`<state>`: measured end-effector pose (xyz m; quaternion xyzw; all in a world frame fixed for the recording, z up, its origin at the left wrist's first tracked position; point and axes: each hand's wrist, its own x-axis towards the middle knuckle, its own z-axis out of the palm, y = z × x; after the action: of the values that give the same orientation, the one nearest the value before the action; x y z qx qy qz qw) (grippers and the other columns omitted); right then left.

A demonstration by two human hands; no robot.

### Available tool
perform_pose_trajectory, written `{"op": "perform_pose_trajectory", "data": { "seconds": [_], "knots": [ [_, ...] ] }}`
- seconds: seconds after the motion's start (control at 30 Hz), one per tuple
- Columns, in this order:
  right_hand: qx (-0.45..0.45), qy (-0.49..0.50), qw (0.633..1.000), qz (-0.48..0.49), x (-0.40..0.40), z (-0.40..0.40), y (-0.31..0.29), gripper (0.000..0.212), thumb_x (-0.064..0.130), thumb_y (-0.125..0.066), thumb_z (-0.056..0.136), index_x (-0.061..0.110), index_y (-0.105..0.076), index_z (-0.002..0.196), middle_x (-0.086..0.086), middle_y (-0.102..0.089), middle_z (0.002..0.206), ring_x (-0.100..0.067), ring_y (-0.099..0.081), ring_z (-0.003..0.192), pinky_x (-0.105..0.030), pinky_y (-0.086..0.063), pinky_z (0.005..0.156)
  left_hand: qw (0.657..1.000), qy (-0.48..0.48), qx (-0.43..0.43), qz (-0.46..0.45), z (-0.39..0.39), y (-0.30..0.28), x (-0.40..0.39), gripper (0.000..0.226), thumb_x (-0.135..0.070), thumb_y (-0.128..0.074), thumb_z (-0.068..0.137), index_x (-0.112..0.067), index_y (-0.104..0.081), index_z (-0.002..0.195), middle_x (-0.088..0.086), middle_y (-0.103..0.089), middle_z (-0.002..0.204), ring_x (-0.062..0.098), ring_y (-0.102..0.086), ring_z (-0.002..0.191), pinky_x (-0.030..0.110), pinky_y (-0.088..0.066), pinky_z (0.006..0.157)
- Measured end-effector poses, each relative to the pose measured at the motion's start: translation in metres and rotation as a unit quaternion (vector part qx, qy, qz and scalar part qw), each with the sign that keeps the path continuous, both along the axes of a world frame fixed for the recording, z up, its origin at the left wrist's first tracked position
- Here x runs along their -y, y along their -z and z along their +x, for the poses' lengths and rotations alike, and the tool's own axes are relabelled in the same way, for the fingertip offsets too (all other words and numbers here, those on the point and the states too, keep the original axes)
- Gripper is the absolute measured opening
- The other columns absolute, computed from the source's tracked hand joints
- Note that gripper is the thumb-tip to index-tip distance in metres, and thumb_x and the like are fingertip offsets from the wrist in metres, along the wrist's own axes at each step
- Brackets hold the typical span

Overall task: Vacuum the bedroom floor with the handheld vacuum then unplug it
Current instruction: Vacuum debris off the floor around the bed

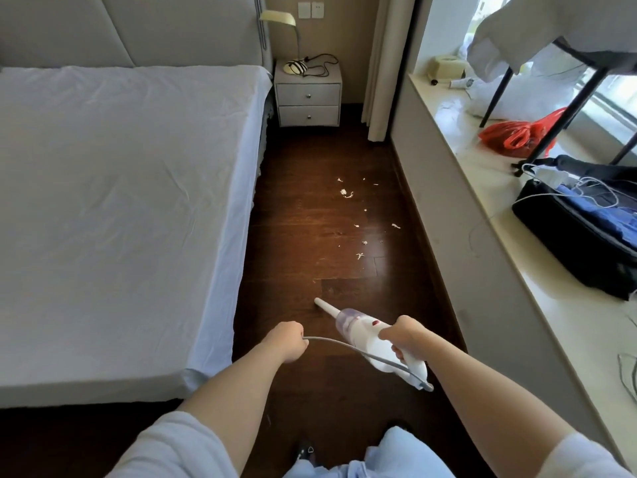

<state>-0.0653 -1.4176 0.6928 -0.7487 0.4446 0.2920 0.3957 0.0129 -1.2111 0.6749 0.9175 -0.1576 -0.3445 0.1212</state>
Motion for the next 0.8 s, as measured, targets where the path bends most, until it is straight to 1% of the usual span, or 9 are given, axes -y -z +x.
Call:
{"op": "perform_pose_trajectory", "data": {
  "seconds": [0.1,0.13,0.2,0.3,0.4,0.57,0.6,0.7,0.8],
  "knots": [
    [-0.010,-0.013,1.000,-0.016,-0.011,0.012,0.004,0.037,0.026,-0.056,0.095,0.000,-0.055,0.122,-0.012,-0.065,0.106,-0.023,-0.060,0.090,-0.027,-0.046,0.071,1.000,-0.010,-0.005,0.005,0.002,0.005,-0.015,0.022,-0.026,-0.049,0.097,-0.013,-0.060,0.110,0.004,-0.061,0.103,0.011,-0.053,0.080,0.019,-0.040,0.065],
    [-0.010,-0.023,1.000,-0.016,-0.013,0.018,0.005,0.037,0.026,-0.056,0.095,0.000,-0.055,0.121,-0.012,-0.065,0.108,-0.023,-0.061,0.089,-0.027,-0.046,0.071,1.000,-0.019,-0.006,0.008,0.005,0.006,-0.019,0.021,-0.026,-0.049,0.096,-0.013,-0.061,0.109,0.003,-0.061,0.101,0.011,-0.053,0.079,0.018,-0.039,0.062],
    [-0.005,-0.035,0.999,-0.011,-0.012,0.030,0.008,0.034,0.023,-0.056,0.095,-0.002,-0.056,0.118,-0.013,-0.064,0.098,-0.024,-0.058,0.082,-0.028,-0.045,0.067,0.999,-0.038,-0.006,0.007,0.010,0.007,-0.022,0.021,-0.026,-0.049,0.096,-0.012,-0.061,0.106,0.002,-0.059,0.095,0.011,-0.053,0.077,0.018,-0.037,0.059],
    [-0.007,-0.043,0.999,-0.006,-0.005,0.051,0.009,0.028,0.018,-0.055,0.094,-0.004,-0.055,0.112,-0.013,-0.057,0.085,-0.024,-0.052,0.073,-0.029,-0.043,0.064,0.998,-0.063,-0.014,0.005,0.017,0.007,-0.021,0.020,-0.027,-0.049,0.096,-0.012,-0.061,0.104,0.001,-0.057,0.092,0.012,-0.053,0.078,0.019,-0.039,0.063],
    [-0.019,-0.068,0.997,-0.008,0.002,0.074,0.007,0.026,0.018,-0.055,0.094,-0.004,-0.056,0.108,-0.014,-0.058,0.087,-0.023,-0.052,0.074,-0.030,-0.043,0.065,0.996,-0.083,-0.018,0.009,0.023,0.003,-0.019,0.021,-0.026,-0.049,0.096,-0.012,-0.061,0.105,0.002,-0.058,0.094,0.014,-0.054,0.081,0.021,-0.042,0.069],
    [-0.033,-0.104,0.994,-0.009,0.011,0.102,0.000,0.032,0.019,-0.052,0.096,-0.006,-0.055,0.115,-0.013,-0.060,0.084,-0.020,-0.050,0.065,-0.028,-0.041,0.059,0.993,-0.114,-0.016,0.006,0.037,-0.005,-0.013,0.019,-0.026,-0.048,0.096,-0.012,-0.060,0.101,0.002,-0.057,0.091,0.016,-0.055,0.082,0.024,-0.045,0.072],
    [-0.038,-0.108,0.993,-0.011,0.013,0.103,-0.002,0.032,0.020,-0.052,0.096,-0.005,-0.055,0.116,-0.013,-0.062,0.087,-0.020,-0.051,0.068,-0.028,-0.042,0.060,0.994,-0.112,-0.016,0.007,0.038,-0.005,-0.010,0.019,-0.026,-0.048,0.097,-0.012,-0.060,0.101,0.002,-0.057,0.091,0.015,-0.055,0.081,0.024,-0.044,0.072],
    [-0.059,-0.138,0.988,-0.023,0.017,0.100,-0.005,0.035,0.021,-0.052,0.096,-0.002,-0.055,0.122,-0.011,-0.063,0.098,-0.020,-0.058,0.085,-0.028,-0.045,0.071,0.994,-0.106,-0.015,0.008,0.039,-0.003,-0.004,0.018,-0.026,-0.048,0.097,-0.013,-0.059,0.101,0.000,-0.054,0.089,0.013,-0.054,0.079,0.021,-0.043,0.070],
    [-0.073,-0.150,0.985,-0.047,0.022,0.091,-0.009,0.038,0.022,-0.052,0.097,0.002,-0.052,0.129,-0.010,-0.062,0.120,-0.021,-0.060,0.108,-0.027,-0.049,0.088,0.996,-0.084,-0.013,0.008,0.040,0.001,0.003,0.020,-0.026,-0.048,0.097,-0.012,-0.060,0.104,0.001,-0.056,0.092,0.012,-0.053,0.078,0.019,-0.041,0.066]
  ]
}}
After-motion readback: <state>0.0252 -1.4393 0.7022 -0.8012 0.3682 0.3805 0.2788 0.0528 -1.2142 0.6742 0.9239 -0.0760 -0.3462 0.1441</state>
